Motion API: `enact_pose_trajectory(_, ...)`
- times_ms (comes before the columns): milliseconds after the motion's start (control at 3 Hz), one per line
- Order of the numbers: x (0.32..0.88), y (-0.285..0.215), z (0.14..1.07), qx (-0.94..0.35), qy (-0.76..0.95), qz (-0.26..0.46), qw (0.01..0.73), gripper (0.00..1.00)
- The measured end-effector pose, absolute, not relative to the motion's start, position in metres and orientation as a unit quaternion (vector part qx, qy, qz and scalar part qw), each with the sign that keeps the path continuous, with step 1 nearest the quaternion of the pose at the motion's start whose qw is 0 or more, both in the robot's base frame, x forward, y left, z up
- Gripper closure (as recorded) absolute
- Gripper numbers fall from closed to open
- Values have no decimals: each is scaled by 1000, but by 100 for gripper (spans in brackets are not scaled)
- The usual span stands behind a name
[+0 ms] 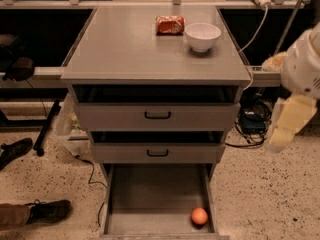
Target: Pick orange from bottom drawer and place on counter
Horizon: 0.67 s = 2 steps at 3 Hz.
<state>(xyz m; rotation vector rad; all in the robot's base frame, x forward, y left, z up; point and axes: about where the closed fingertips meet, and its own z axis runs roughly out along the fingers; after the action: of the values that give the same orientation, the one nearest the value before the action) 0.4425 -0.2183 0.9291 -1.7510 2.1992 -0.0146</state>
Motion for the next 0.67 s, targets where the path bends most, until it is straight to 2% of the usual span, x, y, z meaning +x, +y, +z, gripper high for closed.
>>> enact_pose_trajectory(667, 424, -230, 733, -623, 755, 90, 185, 0)
